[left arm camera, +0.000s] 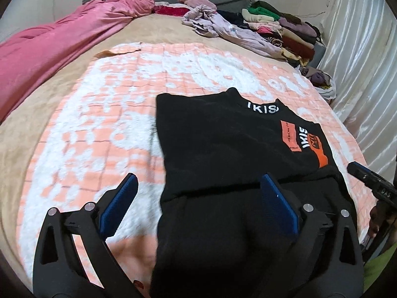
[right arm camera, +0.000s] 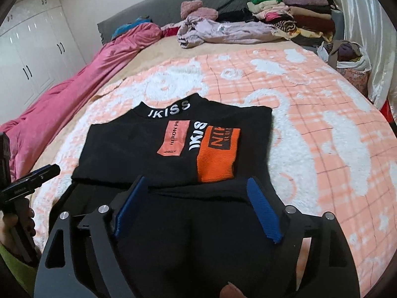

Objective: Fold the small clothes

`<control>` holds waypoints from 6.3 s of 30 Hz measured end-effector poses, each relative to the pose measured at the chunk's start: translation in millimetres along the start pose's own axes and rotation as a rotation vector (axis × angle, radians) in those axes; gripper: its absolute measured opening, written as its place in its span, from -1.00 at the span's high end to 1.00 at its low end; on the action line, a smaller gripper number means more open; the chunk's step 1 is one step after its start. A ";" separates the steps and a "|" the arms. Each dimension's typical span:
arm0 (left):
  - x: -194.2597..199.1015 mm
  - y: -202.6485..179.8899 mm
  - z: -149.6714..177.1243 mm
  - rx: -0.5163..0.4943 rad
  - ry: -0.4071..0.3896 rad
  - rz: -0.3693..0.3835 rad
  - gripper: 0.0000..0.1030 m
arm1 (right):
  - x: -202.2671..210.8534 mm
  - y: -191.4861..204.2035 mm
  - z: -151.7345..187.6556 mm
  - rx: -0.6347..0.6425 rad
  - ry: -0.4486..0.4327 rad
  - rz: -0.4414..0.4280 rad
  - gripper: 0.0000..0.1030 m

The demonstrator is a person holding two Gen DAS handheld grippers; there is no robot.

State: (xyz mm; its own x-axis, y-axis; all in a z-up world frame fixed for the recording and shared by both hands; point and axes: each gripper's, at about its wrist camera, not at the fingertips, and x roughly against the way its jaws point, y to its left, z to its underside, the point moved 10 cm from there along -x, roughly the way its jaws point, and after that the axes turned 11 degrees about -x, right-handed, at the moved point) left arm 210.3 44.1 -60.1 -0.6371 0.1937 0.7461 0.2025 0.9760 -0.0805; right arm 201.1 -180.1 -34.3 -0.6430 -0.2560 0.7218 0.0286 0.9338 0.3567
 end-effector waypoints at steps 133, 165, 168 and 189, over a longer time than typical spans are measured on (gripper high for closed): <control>34.8 21.9 8.6 0.022 -0.029 0.077 -0.03 | 15.5 -103.9 -34.5 -0.033 0.000 0.050 -0.07; -51.1 15.1 -38.1 0.123 0.062 0.212 0.71 | -38.3 -88.5 -56.3 0.246 -0.017 0.179 -0.08; -56.3 28.3 -48.5 0.165 0.045 0.195 0.46 | -56.5 -97.1 -68.2 0.189 0.004 0.221 -0.08; -65.3 54.4 -47.7 0.041 0.007 0.198 -0.09 | -83.9 -109.9 -74.1 -0.120 0.108 0.020 -0.05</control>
State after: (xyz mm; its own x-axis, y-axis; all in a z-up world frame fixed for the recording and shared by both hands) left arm 298.3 79.9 -81.7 -0.5823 0.3820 0.7176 0.2926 0.9221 -0.2533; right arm 308.6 -279.7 -90.0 -0.5552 -0.2688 0.7871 0.1361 0.9042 0.4048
